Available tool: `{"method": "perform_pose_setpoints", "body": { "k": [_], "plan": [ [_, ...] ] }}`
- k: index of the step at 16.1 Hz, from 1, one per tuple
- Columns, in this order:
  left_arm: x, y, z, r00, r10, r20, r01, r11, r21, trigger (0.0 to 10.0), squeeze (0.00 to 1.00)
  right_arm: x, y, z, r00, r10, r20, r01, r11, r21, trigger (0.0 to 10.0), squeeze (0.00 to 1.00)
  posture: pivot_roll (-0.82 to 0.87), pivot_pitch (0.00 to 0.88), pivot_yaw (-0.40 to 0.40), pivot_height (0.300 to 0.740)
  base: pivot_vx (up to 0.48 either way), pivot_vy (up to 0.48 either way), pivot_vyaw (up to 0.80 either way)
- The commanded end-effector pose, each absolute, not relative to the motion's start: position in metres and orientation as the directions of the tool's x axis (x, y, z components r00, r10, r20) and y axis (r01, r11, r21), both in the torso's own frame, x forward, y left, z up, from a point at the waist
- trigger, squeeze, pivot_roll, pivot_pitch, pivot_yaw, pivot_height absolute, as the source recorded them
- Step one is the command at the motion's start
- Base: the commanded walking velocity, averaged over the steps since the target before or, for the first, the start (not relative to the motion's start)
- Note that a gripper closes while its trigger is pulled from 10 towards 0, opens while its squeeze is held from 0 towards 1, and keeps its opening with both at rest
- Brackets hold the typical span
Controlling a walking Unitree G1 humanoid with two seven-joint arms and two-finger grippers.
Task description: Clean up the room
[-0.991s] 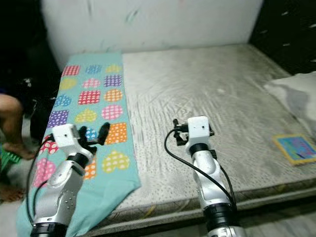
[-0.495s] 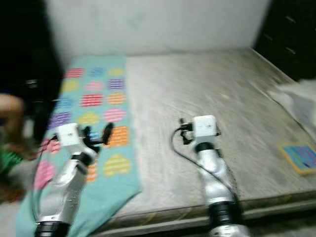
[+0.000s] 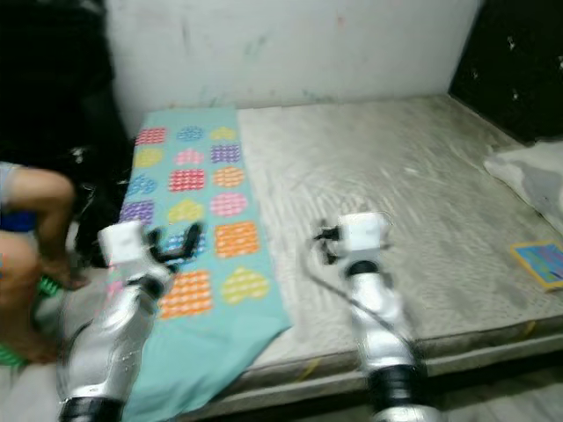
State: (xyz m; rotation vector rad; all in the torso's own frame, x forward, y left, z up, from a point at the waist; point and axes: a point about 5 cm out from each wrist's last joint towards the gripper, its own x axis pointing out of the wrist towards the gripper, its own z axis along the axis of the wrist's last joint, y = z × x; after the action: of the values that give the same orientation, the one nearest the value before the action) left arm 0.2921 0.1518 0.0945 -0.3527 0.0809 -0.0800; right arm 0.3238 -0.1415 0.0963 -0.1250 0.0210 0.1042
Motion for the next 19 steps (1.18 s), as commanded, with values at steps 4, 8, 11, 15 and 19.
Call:
{"method": "perform_pose_setpoints", "body": {
  "k": [4, 8, 11, 15, 19],
  "plan": [
    [0.294, 0.145, 0.1, 0.994, -0.102, -0.041, 0.08, 0.93, -0.358, 10.0, 0.0, 0.325, -0.149, 0.099, 0.995, 0.093, -0.028, -0.096, 0.986, -0.137, 10.0, 0.0, -0.1, 0.0, 0.03, 0.74, 0.0, 0.12, 0.0],
    [0.294, 0.145, 0.099, 0.994, -0.101, -0.051, 0.076, 0.931, -0.358, 10.0, 0.0, 0.325, -0.15, 0.097, 0.996, 0.078, -0.046, -0.083, 0.99, -0.118, 10.0, 0.0, -0.11, 0.0, 0.032, 0.74, 0.0, 0.0, -0.4],
    [0.295, 0.146, 0.099, 0.994, -0.096, -0.054, 0.071, 0.932, -0.356, 10.0, 0.0, 0.325, -0.15, 0.098, 0.996, 0.079, -0.043, -0.084, 0.989, -0.125, 10.0, 0.0, -0.11, 0.0, 0.034, 0.74, 0.0, 0.0, -0.8],
    [0.294, 0.152, 0.096, 0.993, -0.059, -0.106, 0.022, 0.947, -0.321, 10.0, 0.0, 0.323, -0.15, 0.099, 0.996, 0.085, -0.03, -0.088, 0.99, -0.114, 10.0, 0.0, -0.11, 0.0, 0.039, 0.74, 0.0, 0.0, -0.51],
    [0.269, 0.182, 0.085, 0.96, 0.072, -0.269, -0.132, 0.969, -0.211, 10.0, 0.0, 0.317, -0.169, 0.112, 0.999, 0.002, 0.045, 0.001, 0.998, -0.06, 10.0, 0.0, -0.1, 0.0, 0.041, 0.74, 0.0, 0.0, 0.0]
  ]
}}
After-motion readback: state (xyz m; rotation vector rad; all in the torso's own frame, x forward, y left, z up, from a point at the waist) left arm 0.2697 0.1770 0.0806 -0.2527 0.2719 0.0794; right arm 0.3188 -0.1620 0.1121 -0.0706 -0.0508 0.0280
